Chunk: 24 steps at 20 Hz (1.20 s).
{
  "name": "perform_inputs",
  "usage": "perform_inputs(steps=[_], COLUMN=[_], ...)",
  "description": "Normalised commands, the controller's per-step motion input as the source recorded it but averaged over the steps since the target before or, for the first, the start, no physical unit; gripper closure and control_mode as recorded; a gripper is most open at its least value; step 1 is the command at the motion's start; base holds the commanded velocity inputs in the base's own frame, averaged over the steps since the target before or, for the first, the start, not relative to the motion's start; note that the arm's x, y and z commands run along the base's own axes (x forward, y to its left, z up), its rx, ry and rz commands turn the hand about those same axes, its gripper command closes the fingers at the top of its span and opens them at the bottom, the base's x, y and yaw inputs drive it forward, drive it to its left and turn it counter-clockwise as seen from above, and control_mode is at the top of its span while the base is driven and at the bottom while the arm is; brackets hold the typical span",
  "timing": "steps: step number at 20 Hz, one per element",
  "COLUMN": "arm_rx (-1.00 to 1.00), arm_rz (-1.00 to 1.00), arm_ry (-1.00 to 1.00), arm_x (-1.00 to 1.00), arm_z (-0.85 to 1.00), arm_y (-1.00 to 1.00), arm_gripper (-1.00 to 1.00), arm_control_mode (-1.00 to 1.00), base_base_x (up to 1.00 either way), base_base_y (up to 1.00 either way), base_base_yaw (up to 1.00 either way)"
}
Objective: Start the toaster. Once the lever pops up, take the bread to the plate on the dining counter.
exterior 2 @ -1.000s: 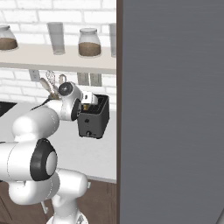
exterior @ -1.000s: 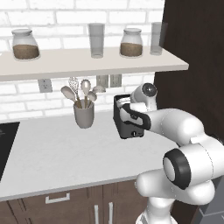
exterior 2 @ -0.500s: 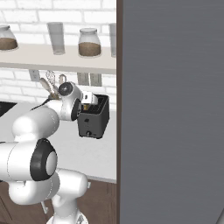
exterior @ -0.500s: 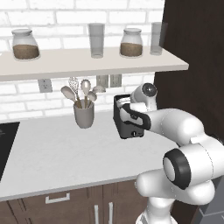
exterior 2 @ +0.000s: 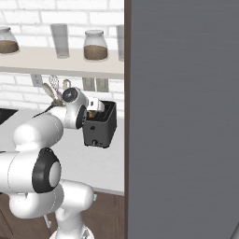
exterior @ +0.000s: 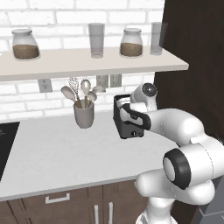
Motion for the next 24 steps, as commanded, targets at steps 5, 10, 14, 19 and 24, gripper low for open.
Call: perform_inputs(steps=[5,10,14,19,24], arm_rx=[0.00,0.00,0.00,0.00,0.00], arm_rz=[0.00,0.00,0.00,0.00,0.00], arm_ry=[0.00,0.00,0.00,0.00,0.00], arm_x=[0.00,0.00,0.00,0.00,0.00], arm_z=[0.00,0.00,0.00,0.00,0.00], arm_y=[0.00,0.00,0.00,0.00,0.00], arm_gripper=[-1.00,-1.00,-1.00,-1.00,-1.00], arm_control_mode=[-1.00,-1.00,-1.00,-1.00,-1.00], base_base_x=[0.00,0.00,0.00,0.00,0.00], base_base_y=[0.00,0.00,0.00,0.00,0.00], base_base_yaw=[0.00,0.00,0.00,0.00,0.00])
